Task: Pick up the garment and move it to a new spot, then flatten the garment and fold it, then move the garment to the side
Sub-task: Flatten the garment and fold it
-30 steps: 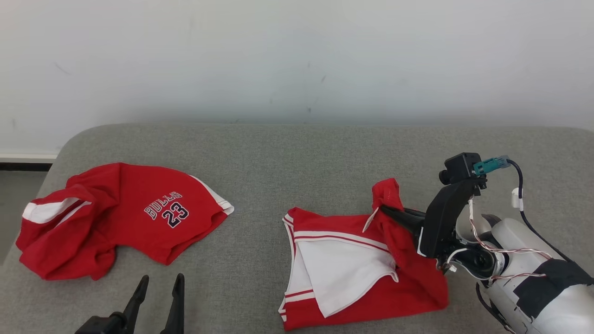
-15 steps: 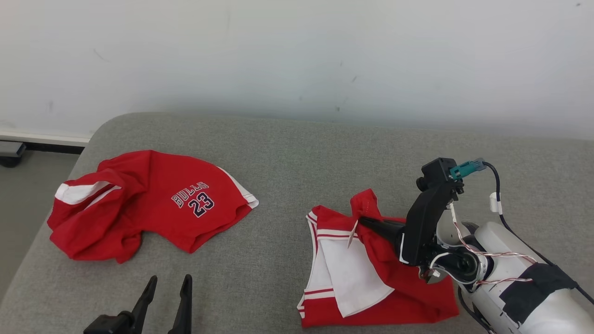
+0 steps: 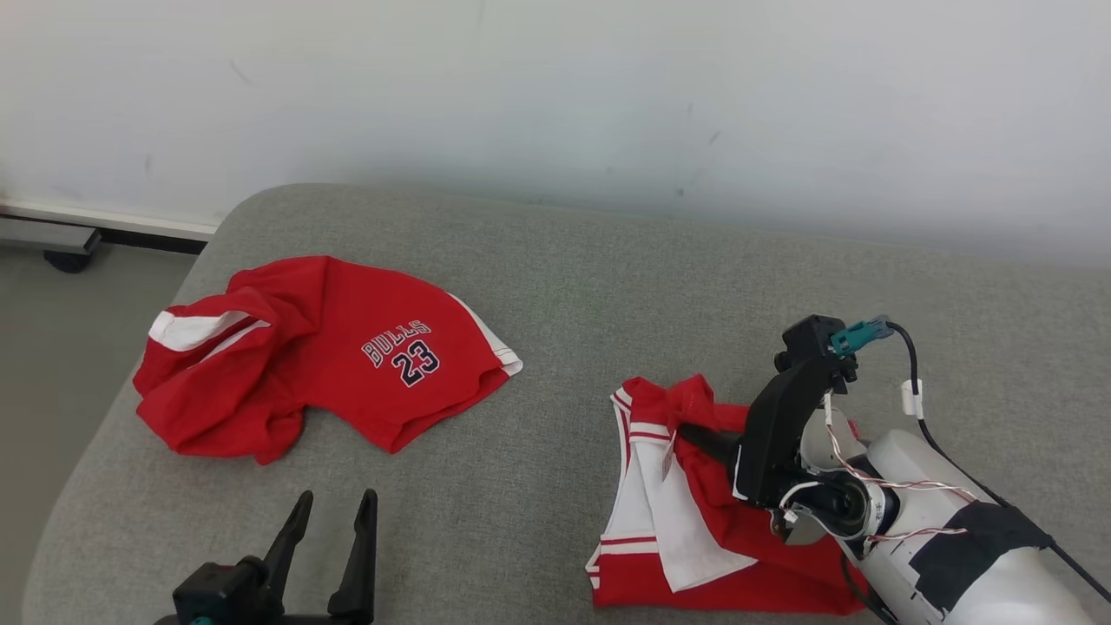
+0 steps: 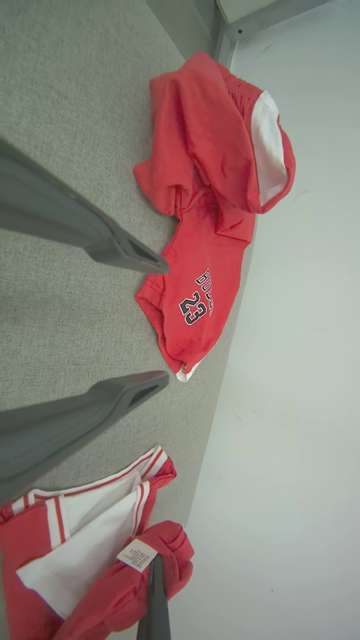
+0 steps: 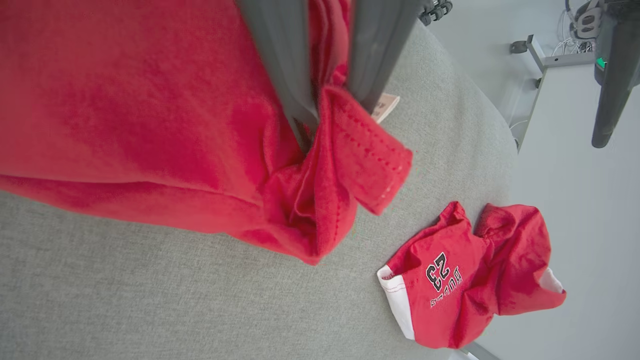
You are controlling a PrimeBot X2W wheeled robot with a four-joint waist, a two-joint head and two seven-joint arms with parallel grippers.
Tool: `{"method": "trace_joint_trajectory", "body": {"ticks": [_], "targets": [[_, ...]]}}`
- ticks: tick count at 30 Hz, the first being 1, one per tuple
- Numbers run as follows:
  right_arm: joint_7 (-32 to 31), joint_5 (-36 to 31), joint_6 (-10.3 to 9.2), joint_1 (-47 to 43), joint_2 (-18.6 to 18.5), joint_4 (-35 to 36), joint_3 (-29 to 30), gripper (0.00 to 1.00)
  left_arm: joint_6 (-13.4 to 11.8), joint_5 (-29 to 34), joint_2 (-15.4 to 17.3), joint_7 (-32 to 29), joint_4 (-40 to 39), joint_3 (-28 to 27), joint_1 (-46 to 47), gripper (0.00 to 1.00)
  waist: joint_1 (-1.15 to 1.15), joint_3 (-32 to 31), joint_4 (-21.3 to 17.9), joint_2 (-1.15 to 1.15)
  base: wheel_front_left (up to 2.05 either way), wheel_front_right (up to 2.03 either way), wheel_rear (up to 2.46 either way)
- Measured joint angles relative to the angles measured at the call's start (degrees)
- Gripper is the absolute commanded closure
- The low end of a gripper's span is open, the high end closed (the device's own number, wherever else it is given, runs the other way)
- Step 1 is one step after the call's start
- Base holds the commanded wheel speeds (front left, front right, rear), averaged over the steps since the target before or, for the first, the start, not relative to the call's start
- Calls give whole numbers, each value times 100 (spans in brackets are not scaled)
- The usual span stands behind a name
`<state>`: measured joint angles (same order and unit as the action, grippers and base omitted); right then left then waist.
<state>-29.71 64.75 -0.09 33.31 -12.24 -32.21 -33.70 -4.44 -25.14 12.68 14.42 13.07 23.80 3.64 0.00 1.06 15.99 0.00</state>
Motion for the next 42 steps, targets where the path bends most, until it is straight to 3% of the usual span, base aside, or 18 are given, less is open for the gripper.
{"method": "trace_joint_trajectory", "body": {"ticks": [12, 21, 22, 23, 24, 32, 36, 42], "targets": [[162, -247, -201, 193, 151, -536, -138, 100, 44, -1, -18, 0, 136, -68, 31, 0, 0, 73, 146, 0, 0, 0, 0], [266, -285, -199, 267, 305, -825, -164, 100, 94, 0, -85, 0, 224, -67, 37, 0, 0, 92, 155, 0, 0, 0, 0], [313, -286, -200, 276, 315, -860, -159, 83, 96, 0, -96, 0, 229, -67, 40, 0, 0, 94, 158, 0, 0, 0, 0], [364, -298, -200, 290, 322, -882, -157, 51, 96, 0, -107, 0, 234, -67, 43, 0, 0, 95, 161, 0, 0, 0, 0], [402, -339, -200, 319, 331, -903, -158, 0, 96, 0, -114, 0, 241, -67, 43, 0, 0, 96, 164, 0, 0, 0, 0], [590, -379, -29, 476, 276, -838, -73, 0, 96, 0, -124, 0, 298, -157, 24, 0, 0, 36, 115, 0, 0, 0, 0], [764, -379, 112, 453, 4, -599, 44, 0, 94, 0, -108, 0, 291, -223, -20, 0, 0, -14, 20, 0, 0, 0, 0], [1016, -699, 121, 82, -634, -250, -5, 0, 92, 16, -71, 0, 227, -276, -180, 0, 0, -49, -177, 0, 0, 0, 0]]}}
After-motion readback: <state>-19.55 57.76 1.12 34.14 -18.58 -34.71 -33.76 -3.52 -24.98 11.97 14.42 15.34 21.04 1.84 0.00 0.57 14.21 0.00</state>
